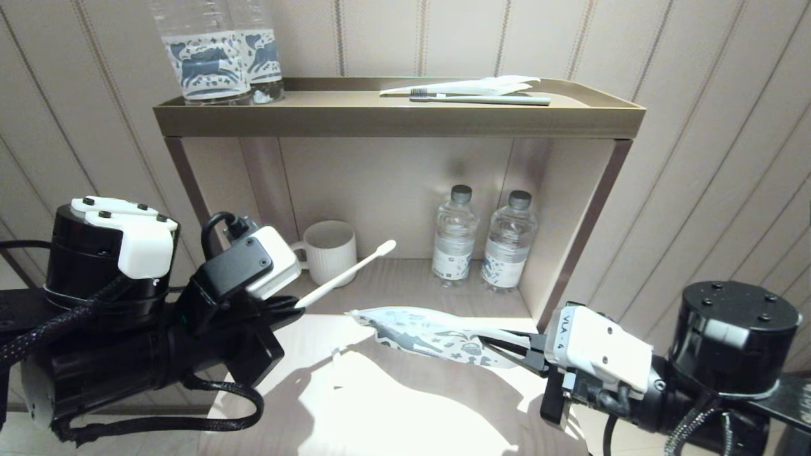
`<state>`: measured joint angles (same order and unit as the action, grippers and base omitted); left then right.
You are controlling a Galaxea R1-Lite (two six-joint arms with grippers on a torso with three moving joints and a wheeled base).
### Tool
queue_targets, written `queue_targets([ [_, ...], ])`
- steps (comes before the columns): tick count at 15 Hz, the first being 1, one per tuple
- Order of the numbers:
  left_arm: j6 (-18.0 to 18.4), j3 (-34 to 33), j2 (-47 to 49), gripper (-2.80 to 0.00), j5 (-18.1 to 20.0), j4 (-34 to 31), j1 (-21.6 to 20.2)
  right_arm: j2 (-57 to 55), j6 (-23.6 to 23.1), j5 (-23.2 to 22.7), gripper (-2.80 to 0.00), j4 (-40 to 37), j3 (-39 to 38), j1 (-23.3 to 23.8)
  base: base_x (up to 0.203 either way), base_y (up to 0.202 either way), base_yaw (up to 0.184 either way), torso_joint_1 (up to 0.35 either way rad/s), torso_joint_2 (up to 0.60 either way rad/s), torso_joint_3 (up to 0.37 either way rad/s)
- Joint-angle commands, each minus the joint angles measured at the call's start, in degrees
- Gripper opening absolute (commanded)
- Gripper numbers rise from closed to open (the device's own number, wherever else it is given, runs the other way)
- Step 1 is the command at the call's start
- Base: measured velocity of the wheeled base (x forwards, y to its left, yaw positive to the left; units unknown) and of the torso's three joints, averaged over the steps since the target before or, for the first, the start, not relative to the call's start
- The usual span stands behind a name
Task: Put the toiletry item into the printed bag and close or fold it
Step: Place the toothbrush in the storage bag
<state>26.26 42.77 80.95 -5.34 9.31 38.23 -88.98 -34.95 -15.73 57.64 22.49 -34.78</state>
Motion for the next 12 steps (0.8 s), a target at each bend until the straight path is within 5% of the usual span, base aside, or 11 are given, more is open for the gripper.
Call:
queue_targets([
  [1,3.3,1.3,-0.5,-2.8,0.2,-2.4,0.3,-0.3,-0.3,-0.1,-2.8,0.3,-0.1,0.0,0.0,0.0,0.0,0.0,0.0,0.0],
  [12,9.0,1.0,-0.1,-2.8,0.2,-6.7,4.6,-1.6,-0.6,-0.1,-2.8,0.5,-0.5,0.0,0.0,0.0,0.0,0.0,0.0,0.0],
])
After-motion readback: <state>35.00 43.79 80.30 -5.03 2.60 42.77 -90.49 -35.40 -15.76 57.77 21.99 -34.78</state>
